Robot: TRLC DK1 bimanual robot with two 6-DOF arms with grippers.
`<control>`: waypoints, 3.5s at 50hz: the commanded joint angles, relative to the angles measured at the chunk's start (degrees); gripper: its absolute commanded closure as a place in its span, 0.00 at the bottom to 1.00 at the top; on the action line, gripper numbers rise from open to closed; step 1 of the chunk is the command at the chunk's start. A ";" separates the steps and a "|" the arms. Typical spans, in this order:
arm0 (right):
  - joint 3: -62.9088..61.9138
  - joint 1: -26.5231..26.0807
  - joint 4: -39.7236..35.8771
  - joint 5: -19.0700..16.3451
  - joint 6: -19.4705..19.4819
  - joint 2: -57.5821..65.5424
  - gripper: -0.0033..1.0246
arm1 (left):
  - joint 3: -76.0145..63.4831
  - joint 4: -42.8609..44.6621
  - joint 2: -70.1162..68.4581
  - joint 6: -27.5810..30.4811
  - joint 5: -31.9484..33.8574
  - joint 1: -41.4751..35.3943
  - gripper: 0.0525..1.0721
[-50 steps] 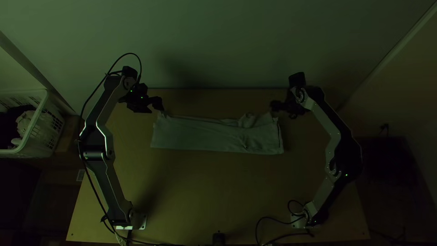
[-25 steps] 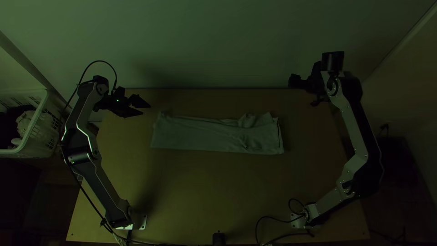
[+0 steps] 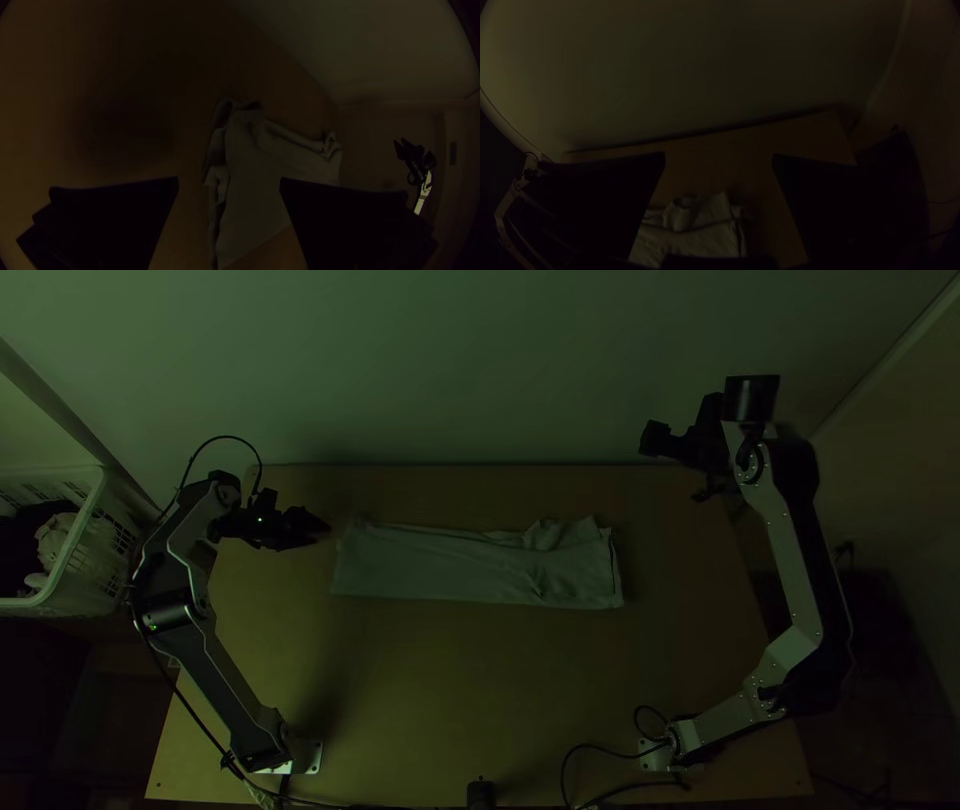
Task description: Fold the t-shirt
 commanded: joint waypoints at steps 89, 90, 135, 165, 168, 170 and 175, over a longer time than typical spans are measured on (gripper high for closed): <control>-15.89 4.68 1.87 1.03 1.74 -12.45 0.04 | -15.21 14.20 -12.92 -13.40 -25.50 -13.09 0.98; -16.15 4.68 1.87 1.03 1.74 -12.54 0.04 | -14.68 13.23 -13.01 -12.87 -26.03 -12.57 0.98; -24.06 3.36 6.18 1.03 -0.98 -19.75 0.04 | -6.59 -2.15 -23.73 0.84 -56.96 -4.48 0.98; -34.61 0.46 7.41 1.03 -0.98 -30.20 0.04 | 9.84 -17.97 -18.72 -17.62 -62.24 -34.01 0.98; -35.58 0.46 7.76 1.03 -0.81 -31.35 0.04 | 13.97 -20.25 -15.73 -19.55 -62.24 -36.30 0.98; -36.01 0.37 7.76 1.03 -0.72 -31.96 0.04 | 16.35 -21.66 -13.89 -20.61 -62.15 -37.79 0.98; -37.33 0.20 7.76 1.03 -0.37 -33.37 0.04 | 19.51 -21.84 -10.28 -22.45 -62.15 -41.39 0.98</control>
